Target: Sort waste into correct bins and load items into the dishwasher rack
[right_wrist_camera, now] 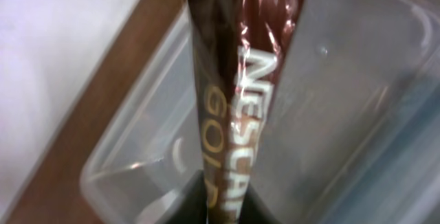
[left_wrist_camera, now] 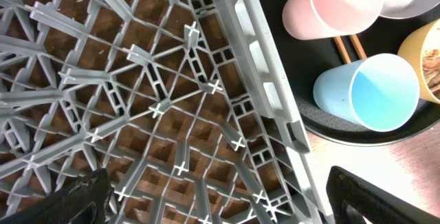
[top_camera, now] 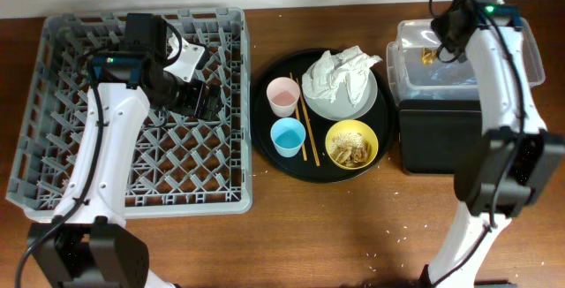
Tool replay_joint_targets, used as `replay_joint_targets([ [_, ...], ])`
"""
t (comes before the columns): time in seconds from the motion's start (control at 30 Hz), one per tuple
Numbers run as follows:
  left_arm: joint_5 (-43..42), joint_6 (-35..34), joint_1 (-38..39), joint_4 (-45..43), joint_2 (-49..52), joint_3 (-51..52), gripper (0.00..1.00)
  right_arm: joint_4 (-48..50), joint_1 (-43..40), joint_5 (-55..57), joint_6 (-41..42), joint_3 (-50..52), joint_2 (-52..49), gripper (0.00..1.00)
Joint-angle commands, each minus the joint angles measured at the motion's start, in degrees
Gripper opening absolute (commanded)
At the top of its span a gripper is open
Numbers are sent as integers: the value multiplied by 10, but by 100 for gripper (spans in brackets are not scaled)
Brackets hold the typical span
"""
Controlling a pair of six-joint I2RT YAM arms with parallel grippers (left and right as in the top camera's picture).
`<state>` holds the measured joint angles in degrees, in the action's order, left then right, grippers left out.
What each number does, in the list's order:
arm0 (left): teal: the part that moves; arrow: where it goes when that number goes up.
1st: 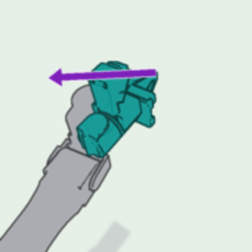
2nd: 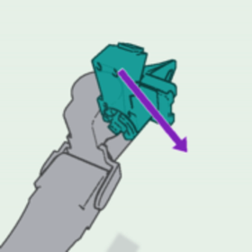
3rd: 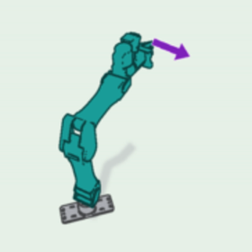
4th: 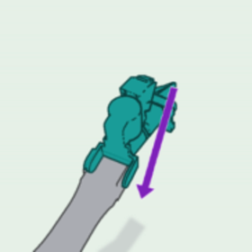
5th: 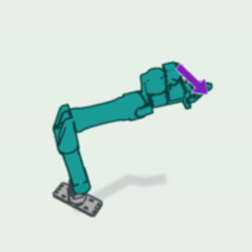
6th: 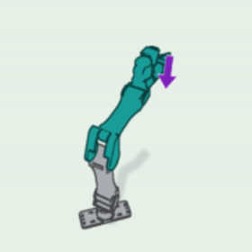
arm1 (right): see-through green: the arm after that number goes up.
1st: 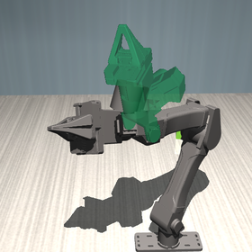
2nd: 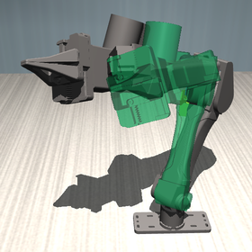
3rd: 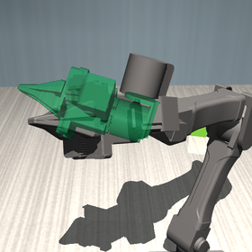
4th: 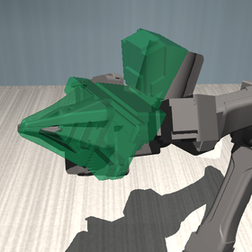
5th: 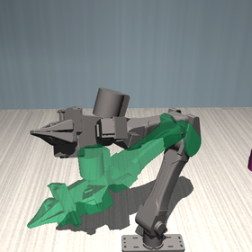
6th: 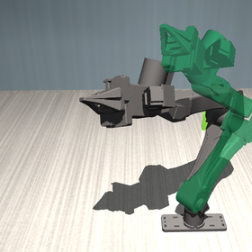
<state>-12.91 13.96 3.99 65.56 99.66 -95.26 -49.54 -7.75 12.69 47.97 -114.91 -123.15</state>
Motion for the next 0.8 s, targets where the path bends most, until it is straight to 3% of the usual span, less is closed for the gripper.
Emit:
replay_joint_targets([
  [0.0,-9,3,-4,1,-11,-8,100,21,-10,28,11,2,-14,69],
  [0.03,-9,3,-4,1,-11,-8,100,34,-10,28,-9,2,-10,83],
  [0.07,-9,3,-4,1,-11,-8,100,40,-10,20,-39,1,-2,87],
  [0.13,-9,3,-4,1,-11,-8,100,39,-9,-34,-114,-13,20,88],
  [0.23,-9,3,-4,1,-11,-8,100,40,21,-200,-148,-35,59,76],
  [0.3,-9,3,-4,1,-11,-8,100,37,69,-190,-165,-35,63,75],
  [0.4,-9,3,-4,1,-11,-8,100,18,155,-70,-220,-35,34,75],
  [0.43,-9,3,-4,1,-11,-8,100,12,175,-43,-248,-35,23,76],
  [0.47,-9,3,-4,1,-11,-8,100,1,197,-47,-326,-35,6,84],
  [0.53,-9,3,-4,1,-11,-8,100,-17,218,-47,-406,-35,-25,92],
  [0.77,-9,3,-4,1,-11,-8,100,-56,212,-76,-512,-35,-104,91],
])
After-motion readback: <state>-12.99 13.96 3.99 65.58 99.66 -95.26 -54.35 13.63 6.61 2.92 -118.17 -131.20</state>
